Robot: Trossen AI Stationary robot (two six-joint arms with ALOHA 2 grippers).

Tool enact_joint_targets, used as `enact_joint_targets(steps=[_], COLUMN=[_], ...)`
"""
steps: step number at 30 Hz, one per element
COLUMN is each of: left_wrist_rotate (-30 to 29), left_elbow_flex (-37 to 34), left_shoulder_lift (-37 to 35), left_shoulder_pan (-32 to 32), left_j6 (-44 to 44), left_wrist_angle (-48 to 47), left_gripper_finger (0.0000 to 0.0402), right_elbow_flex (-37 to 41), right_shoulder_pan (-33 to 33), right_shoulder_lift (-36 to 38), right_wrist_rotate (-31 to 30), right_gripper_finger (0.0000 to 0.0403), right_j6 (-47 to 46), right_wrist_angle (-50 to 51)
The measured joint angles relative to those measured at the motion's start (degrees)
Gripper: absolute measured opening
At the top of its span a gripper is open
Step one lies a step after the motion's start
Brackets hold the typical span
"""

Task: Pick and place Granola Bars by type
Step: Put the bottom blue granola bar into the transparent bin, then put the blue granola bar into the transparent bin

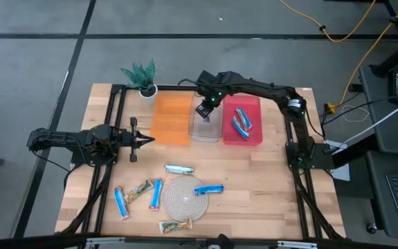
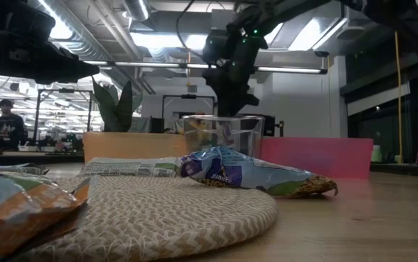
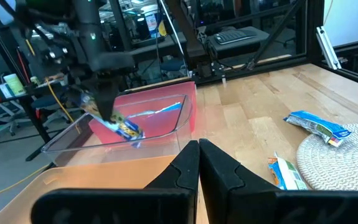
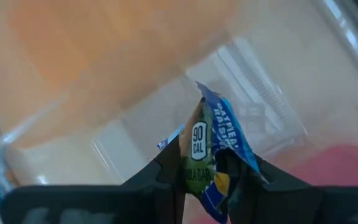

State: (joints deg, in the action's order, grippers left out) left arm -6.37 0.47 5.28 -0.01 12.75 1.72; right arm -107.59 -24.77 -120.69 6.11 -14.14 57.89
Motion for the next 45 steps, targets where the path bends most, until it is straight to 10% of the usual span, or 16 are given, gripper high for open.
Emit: enact_joint_targets(steps=[20, 45], left_wrist_rotate=[0.0, 0.0], left_elbow_flex=[0.02, 0.01], left_shoulder_lift=[0.02, 0.01], left_shoulder_pan=[0.0, 0.0], left_j6=[0.0, 0.0], left_wrist_angle=[0.0, 0.0], left_gripper_finger=[0.0004, 0.0004], right_elbow_flex=[0.02, -7.6], right_shoulder_pan=[-0.02, 4.06], right_shoulder_lift=[-4.47, -4.43], right_wrist_rotate=[2.95, -2.53], right_gripper_finger=[0.0085, 0.0181], right_j6=[4.26, 2.66], right_wrist_angle=[0.58, 8.51])
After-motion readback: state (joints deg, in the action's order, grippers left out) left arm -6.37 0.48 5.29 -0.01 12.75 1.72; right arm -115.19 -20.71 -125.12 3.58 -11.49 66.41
